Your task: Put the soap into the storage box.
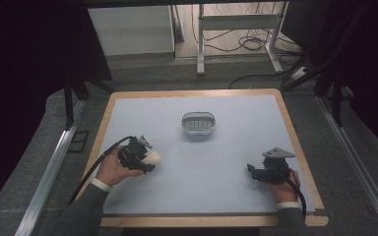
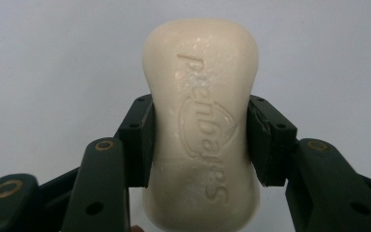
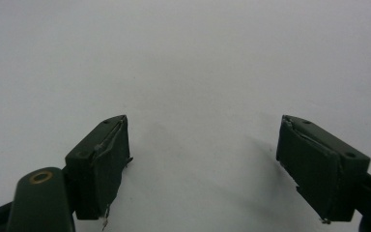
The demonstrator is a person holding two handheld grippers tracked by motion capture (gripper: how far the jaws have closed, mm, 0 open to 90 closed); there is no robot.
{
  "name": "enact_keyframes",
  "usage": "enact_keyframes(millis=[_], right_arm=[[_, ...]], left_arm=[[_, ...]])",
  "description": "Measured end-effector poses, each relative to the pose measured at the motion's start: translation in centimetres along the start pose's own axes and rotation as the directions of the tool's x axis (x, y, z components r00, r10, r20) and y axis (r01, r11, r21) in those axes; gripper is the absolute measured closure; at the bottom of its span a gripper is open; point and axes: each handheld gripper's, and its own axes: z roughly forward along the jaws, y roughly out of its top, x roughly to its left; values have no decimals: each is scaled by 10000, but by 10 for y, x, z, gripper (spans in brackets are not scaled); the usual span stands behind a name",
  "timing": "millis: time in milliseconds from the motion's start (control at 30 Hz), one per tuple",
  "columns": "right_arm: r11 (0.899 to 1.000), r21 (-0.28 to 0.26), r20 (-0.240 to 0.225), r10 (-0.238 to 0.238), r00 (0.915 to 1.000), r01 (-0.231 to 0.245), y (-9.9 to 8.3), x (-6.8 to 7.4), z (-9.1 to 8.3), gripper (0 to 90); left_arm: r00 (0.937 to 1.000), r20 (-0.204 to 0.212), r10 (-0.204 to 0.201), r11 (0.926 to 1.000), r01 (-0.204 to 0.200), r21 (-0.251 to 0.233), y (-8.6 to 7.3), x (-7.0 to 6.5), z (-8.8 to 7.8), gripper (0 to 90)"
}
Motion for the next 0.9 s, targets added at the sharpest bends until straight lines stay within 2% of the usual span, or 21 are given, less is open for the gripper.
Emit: enact_keyframes(millis=[233, 900], right_arm=[[10000, 7, 4, -1, 10000, 1, 0, 0, 0, 190], [10000, -9, 27, 27, 10000, -27, 0, -1, -1, 190]], left_arm=[[9999, 64, 155, 9999, -155, 42, 14, 5, -2, 499], [9999, 76, 122, 9999, -122, -9, 35, 21, 3, 499]])
